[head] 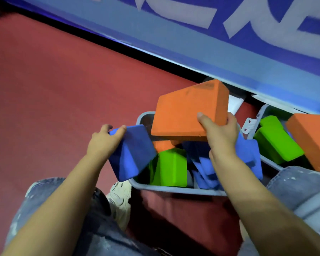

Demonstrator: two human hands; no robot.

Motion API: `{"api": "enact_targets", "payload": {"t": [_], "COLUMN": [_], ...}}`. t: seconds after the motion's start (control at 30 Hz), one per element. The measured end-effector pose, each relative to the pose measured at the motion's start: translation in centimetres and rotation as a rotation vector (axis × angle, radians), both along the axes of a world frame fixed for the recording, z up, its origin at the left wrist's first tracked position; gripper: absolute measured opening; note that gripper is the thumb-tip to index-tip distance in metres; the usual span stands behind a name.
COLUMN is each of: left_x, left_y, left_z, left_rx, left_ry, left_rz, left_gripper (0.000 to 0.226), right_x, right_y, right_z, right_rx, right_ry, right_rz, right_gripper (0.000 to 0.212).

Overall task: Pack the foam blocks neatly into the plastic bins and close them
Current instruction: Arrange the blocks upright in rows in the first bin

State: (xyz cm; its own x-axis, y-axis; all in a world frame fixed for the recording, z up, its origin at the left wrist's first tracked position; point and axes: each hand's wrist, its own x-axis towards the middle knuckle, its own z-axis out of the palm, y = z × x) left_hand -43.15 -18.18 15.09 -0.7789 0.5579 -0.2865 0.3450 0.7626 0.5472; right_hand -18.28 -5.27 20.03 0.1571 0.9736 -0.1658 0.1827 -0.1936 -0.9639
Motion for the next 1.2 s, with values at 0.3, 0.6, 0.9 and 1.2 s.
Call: {"api": "enact_targets", "payload": {"t": [0.3,0.6,0.9,1.2], "left_x": [3.9,7.3,7.0,7.9], "left_y": [2.7,4.2,-0.8,-1.1], "left_z": [2.1,0.2,-1.2,-3.1], "left_rx": [-0.280,-0.219,-0.003,-0.177], "left_ry": [0.022,0.006,-0.183,0.056], "left_rz": [-0.182,-0.172,-0.193,-0.351], "left_gripper": [0.074,0.081,0.098,0.060], "right_x": [4.1,3.2,0.8,0.0], "right_y": [-4.2,-6.2,-6.5,-5.9], "right_z": [-1.9,-2.2,-1.8,-3.5], "right_rx": [-0.022,-0.025,-0.030,-0.158], "right_ry": [-0.233,-0.380,-0.388,-0.542], "right_rz": [0.075,0.172,0.263,0.442], "right_gripper": [0.094,0.092,0.087,0.092]}}
